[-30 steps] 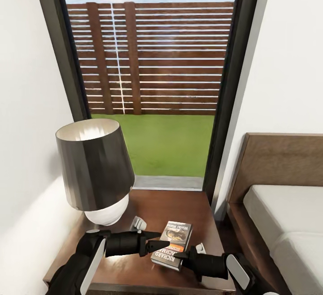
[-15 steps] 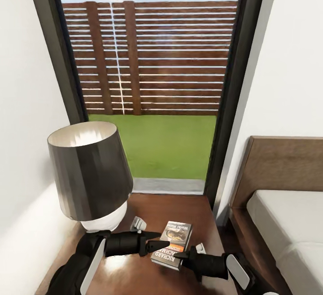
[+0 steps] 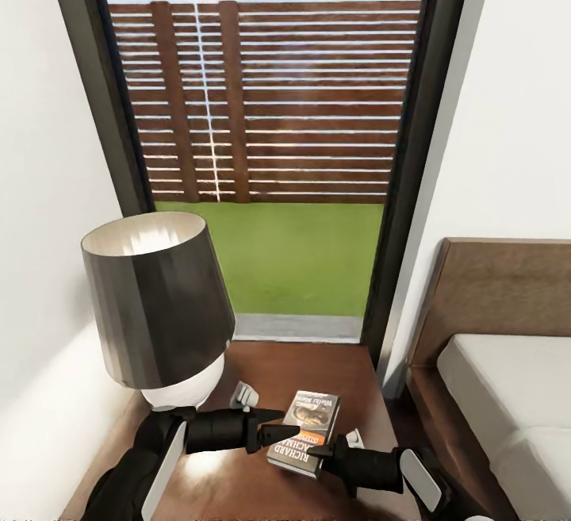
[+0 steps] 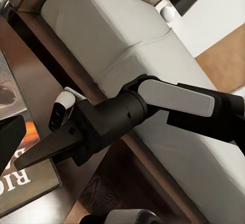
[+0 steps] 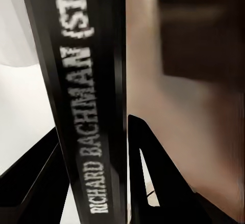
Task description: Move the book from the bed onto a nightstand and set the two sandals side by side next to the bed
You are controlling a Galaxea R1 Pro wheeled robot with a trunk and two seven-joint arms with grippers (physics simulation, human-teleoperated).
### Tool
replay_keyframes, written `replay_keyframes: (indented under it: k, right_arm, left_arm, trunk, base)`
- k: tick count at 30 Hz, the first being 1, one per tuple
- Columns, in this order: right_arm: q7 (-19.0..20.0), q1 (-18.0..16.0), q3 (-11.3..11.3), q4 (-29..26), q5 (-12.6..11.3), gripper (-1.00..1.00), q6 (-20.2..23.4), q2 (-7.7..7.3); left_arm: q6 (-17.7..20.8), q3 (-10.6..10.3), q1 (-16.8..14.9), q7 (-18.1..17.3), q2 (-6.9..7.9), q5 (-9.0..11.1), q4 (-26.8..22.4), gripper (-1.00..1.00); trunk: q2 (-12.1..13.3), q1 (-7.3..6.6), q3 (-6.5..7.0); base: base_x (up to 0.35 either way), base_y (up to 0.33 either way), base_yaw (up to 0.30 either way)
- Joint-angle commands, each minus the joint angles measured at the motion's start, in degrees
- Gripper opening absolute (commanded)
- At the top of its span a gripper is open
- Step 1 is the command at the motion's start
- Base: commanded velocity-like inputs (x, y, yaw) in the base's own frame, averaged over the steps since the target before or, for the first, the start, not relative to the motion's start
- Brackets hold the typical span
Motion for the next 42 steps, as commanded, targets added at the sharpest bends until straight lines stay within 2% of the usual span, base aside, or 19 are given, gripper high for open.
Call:
replay_keyframes:
  k: [1,10,14,24,26,39,40,42]
  right_arm:
    - [0.3,0.0,0.3,0.0,-0.1,-1.00,0.0,-0.06]
    - [0.3,0.0,0.3,0.0,-0.1,-1.00,0.0,-0.06]
    - [0.3,0.0,0.3,0.0,-0.1,-1.00,0.0,-0.06]
    - [0.3,0.0,0.3,0.0,-0.1,-1.00,0.0,-0.06]
    - [0.3,0.0,0.3,0.0,-0.1,-1.00,0.0,-0.06]
    - [0.4,0.0,0.3,0.0,-0.2,-1.00,0.0,-0.06]
    - [0.4,0.0,0.3,0.0,-0.2,1.00,0.0,-0.06]
    - [0.4,0.0,0.3,0.0,-0.2,1.00,0.0,-0.06]
  left_arm:
    - [0.5,0.0,0.0,0.0,0.00,0.3,0.0,1.00]
    - [0.5,0.0,0.0,-0.1,0.05,0.3,0.0,1.00]
    - [0.5,0.0,0.0,0.0,0.02,0.3,0.0,1.00]
    - [0.5,0.0,0.0,0.0,0.04,0.3,0.0,1.00]
    - [0.5,0.0,0.0,0.0,0.04,0.3,0.0,1.00]
    - [0.5,0.0,0.0,0.0,0.05,0.3,0.0,1.00]
    - [0.5,0.0,0.0,0.0,0.05,0.3,0.0,1.00]
    - [0.5,0.0,0.0,0.0,0.05,0.3,0.0,1.00]
  trunk:
    - [0.0,-0.01,-0.06]
    - [0.0,-0.01,-0.06]
    - [-1.6,0.87,-0.78]
    - [-1.6,0.87,-0.78]
    - [-2.4,1.31,-1.14]
    - [-2.4,1.31,-1.14]
    - [-2.4,1.31,-1.14]
    - [-2.4,1.31,-1.14]
  base:
    - [0.000,0.000,0.000]
    - [0.000,0.000,0.000]
    - [0.000,0.000,0.000]
    - [0.000,0.000,0.000]
    - [0.000,0.000,0.000]
    - [0.000,0.000,0.000]
    - [0.000,0.000,0.000]
    - [0.000,0.000,0.000]
